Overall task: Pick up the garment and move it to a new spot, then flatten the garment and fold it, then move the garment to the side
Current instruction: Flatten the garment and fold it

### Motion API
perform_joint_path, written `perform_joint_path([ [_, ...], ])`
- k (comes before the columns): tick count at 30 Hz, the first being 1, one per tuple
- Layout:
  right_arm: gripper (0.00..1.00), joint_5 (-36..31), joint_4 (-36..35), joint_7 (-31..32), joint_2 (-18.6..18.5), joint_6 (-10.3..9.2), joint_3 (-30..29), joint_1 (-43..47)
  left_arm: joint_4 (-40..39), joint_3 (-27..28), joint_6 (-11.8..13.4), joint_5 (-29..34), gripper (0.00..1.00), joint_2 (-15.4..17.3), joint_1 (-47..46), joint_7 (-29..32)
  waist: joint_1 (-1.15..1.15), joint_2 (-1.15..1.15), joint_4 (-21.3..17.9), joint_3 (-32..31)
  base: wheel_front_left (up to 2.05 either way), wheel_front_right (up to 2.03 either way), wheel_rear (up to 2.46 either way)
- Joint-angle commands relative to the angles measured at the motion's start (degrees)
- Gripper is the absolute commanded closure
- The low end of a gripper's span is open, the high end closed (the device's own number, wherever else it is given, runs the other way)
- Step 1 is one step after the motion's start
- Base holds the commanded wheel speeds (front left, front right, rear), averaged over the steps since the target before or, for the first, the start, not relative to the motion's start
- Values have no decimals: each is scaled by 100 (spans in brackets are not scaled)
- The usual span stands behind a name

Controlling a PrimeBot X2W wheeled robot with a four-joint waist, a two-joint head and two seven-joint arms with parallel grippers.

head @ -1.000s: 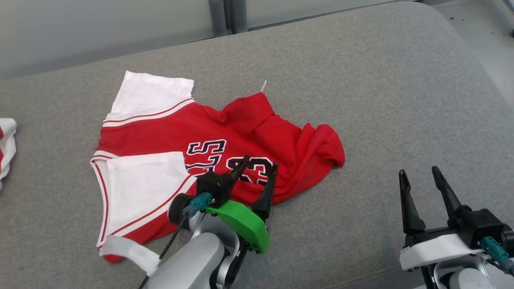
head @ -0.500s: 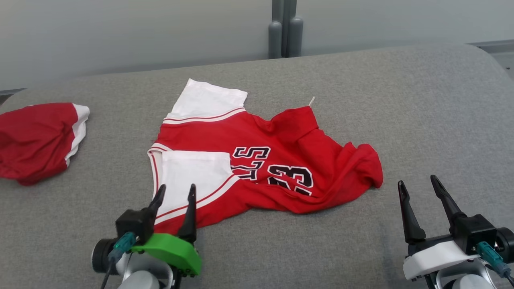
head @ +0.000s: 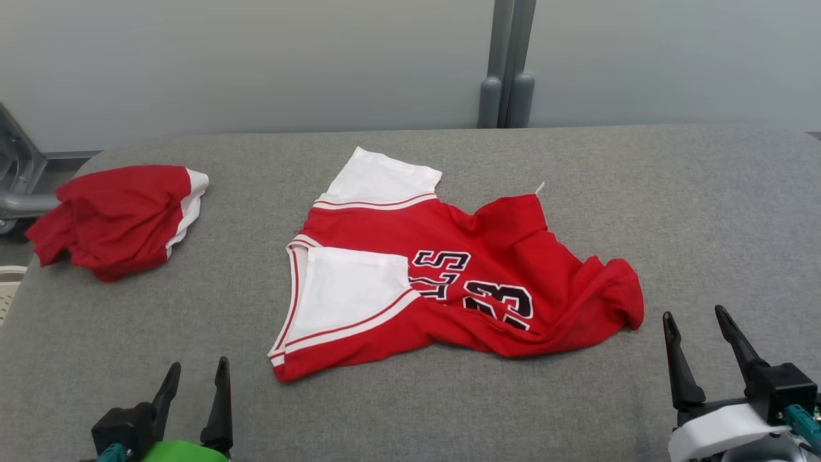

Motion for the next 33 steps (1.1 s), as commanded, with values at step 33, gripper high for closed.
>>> perform_joint_path([
  [33,0,61,1179,-18,7,-2,-108,-1279,440,1206,-966,786,0,-838,-446,-4,0,0,-106,604,0,0,0],
])
